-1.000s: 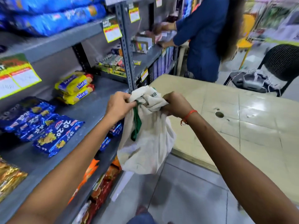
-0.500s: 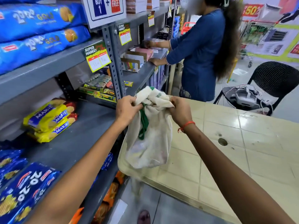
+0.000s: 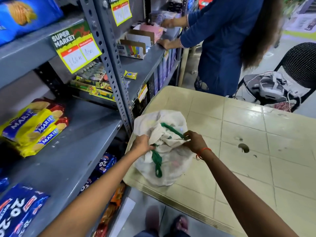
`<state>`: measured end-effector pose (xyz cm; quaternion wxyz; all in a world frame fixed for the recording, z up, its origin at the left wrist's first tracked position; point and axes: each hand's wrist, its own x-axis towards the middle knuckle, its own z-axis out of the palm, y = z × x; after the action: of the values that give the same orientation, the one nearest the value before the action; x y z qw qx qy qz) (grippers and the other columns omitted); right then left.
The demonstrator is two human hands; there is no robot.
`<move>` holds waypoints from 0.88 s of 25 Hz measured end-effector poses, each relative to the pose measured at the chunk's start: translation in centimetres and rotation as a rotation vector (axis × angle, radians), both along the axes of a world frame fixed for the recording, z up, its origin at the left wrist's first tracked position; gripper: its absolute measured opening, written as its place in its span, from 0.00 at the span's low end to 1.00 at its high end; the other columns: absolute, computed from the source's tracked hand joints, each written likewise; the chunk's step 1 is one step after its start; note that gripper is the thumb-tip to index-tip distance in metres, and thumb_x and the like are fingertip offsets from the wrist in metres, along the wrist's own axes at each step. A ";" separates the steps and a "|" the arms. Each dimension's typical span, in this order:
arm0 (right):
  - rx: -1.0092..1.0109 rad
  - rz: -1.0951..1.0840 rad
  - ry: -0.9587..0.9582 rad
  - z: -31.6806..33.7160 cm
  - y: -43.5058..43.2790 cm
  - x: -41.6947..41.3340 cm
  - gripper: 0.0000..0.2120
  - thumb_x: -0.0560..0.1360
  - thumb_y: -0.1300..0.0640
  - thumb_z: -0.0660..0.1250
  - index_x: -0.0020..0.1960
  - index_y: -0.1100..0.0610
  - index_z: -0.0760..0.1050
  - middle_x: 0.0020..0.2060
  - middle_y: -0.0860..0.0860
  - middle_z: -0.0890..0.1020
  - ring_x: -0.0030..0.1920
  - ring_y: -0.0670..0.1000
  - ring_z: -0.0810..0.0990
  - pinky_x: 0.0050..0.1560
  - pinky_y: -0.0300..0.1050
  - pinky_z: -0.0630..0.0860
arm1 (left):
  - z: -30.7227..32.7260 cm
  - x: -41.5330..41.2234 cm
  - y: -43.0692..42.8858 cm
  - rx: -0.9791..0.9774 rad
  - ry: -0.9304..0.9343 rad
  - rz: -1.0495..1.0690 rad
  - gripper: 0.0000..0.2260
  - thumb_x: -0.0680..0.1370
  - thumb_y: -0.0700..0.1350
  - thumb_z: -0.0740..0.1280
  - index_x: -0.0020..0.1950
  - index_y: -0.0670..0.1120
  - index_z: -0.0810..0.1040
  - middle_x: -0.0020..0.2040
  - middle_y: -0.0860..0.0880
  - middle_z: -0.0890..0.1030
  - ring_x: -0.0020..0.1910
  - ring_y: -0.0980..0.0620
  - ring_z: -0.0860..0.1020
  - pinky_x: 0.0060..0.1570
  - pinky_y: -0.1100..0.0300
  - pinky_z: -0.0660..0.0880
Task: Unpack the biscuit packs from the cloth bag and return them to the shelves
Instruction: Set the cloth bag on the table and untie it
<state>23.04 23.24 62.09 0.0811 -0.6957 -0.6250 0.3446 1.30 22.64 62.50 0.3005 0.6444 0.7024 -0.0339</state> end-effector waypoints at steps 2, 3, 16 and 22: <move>0.103 0.097 -0.026 0.2 -0.8 0.0 0.30 0.70 0.57 0.71 0.70 0.61 0.67 0.67 0.62 0.70 0.66 0.61 0.71 0.67 0.50 0.69 | 0.4 -0.1 0.2 -0.007 0.076 -0.032 0.33 0.68 0.63 0.71 0.65 0.44 0.74 0.59 0.39 0.77 0.61 0.40 0.74 0.55 0.51 0.74; 0.233 0.126 -0.001 0.4 -1.3 -0.2 0.31 0.70 0.54 0.71 0.70 0.60 0.68 0.68 0.62 0.69 0.66 0.61 0.70 0.67 0.51 0.69 | 0.9 -0.1 0.5 0.063 0.101 -0.023 0.36 0.66 0.67 0.70 0.66 0.46 0.72 0.61 0.41 0.75 0.64 0.40 0.72 0.58 0.49 0.72; 0.423 -0.084 -0.071 -2.7 -1.8 4.7 0.08 0.75 0.57 0.68 0.47 0.59 0.84 0.51 0.60 0.85 0.55 0.59 0.82 0.47 0.46 0.76 | 1.0 -4.1 2.9 0.303 0.043 0.260 0.08 0.75 0.40 0.67 0.49 0.47 0.85 0.51 0.43 0.85 0.52 0.41 0.81 0.48 0.54 0.76; 0.500 0.092 -0.070 -2.5 -2.4 2.9 0.22 0.70 0.53 0.72 0.60 0.63 0.78 0.61 0.60 0.80 0.63 0.60 0.76 0.63 0.50 0.73 | 1.6 -1.8 3.1 0.357 -0.145 0.140 0.24 0.70 0.56 0.72 0.62 0.45 0.79 0.60 0.45 0.81 0.61 0.44 0.77 0.58 0.51 0.75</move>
<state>25.98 20.79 59.56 0.2130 -0.6363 -0.7243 0.1585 -0.47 25.79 64.13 0.2329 0.6379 0.7168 0.1584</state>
